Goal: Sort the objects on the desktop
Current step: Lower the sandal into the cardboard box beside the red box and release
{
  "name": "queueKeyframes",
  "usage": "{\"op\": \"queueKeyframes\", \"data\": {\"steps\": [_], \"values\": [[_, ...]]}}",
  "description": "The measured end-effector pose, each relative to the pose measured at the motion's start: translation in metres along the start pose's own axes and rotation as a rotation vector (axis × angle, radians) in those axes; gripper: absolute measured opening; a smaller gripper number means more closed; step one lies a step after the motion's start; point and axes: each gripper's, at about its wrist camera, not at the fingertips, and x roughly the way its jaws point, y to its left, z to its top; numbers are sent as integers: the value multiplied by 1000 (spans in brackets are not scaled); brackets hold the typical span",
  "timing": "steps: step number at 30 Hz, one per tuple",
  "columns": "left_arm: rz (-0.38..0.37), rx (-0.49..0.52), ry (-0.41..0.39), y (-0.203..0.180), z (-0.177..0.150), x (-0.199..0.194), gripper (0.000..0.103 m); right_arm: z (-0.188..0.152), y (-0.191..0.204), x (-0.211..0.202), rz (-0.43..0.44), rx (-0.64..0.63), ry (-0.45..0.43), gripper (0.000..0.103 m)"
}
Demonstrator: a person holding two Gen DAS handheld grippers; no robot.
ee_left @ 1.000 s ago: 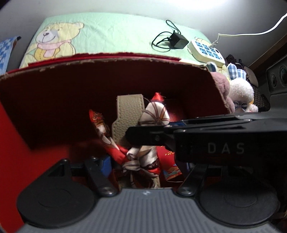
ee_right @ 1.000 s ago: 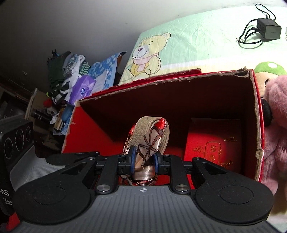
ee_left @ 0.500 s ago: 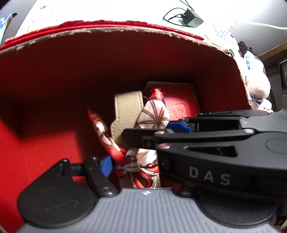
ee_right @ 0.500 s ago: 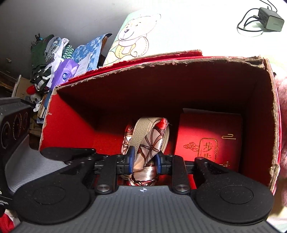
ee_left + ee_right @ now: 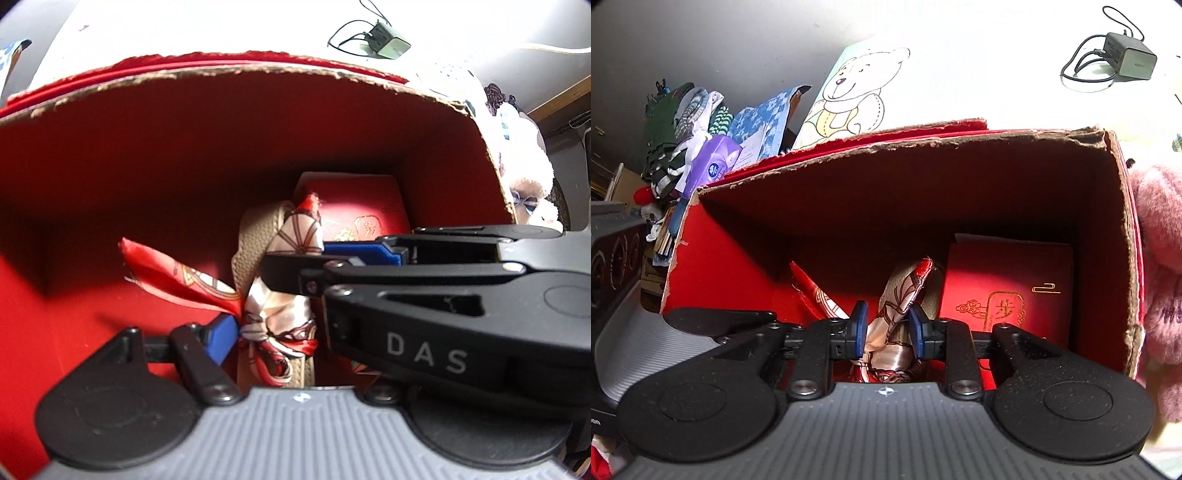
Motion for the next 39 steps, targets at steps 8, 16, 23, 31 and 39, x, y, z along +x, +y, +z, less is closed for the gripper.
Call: {"op": "queueKeyframes", "data": {"steps": [8,16,23,31,39], "values": [[7,16,-16,-2,-4,-6,72,1,-1,3,39,5,4,23],[14,25,-60,-4,0,-8,76,-9,0,-14,77,-5,-145,24],[62,19,-101,-4,-4,-15,76,-11,2,-14,22,-3,-168,24],[126,19,-146,-5,-7,-16,75,-11,0,-14,0,11,-187,24],[184,13,-176,-9,-7,-16,72,-12,1,-13,-30,1,-181,24]]}}
